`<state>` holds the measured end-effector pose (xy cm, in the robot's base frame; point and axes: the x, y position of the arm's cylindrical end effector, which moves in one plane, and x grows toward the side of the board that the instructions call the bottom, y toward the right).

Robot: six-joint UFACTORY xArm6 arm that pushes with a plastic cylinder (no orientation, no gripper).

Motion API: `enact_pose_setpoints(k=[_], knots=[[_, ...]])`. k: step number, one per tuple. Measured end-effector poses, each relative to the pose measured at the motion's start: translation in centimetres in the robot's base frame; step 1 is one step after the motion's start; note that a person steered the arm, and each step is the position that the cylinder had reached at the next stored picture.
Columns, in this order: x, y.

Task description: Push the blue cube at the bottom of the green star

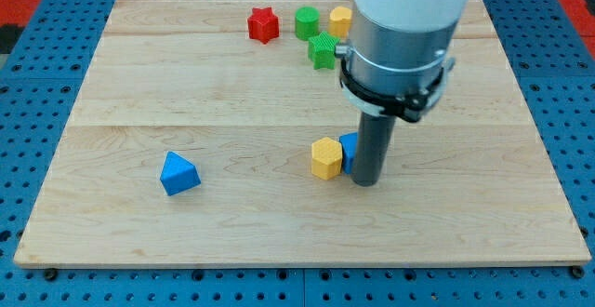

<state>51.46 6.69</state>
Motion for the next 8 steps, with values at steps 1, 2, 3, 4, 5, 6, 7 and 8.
enact_pose_setpoints(k=[1,2,3,4,5,6,7,8], knots=[[-2.2,-0.7],[-4.5,-0.8],[-6.7,-0.8],[-7.5,-0.8],[-7.8,-0.6],[-8.9,-0.6],[-9.6,-0.6],[-9.8,-0.5]])
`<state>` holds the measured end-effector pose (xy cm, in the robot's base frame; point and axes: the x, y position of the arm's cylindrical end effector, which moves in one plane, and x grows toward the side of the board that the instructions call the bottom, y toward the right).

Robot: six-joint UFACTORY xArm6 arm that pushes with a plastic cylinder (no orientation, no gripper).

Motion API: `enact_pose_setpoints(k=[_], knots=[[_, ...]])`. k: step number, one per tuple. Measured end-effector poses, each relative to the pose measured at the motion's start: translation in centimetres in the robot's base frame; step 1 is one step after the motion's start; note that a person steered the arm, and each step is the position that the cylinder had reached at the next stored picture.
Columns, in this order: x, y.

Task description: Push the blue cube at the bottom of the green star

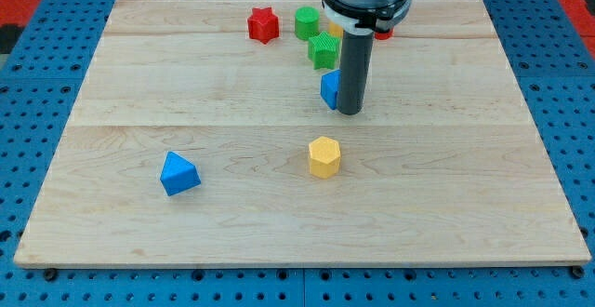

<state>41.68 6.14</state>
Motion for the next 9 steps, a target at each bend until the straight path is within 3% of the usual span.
enact_pose_setpoints(k=[6,9], knots=[[-1.9,3.1],[-2.7,-0.7]])
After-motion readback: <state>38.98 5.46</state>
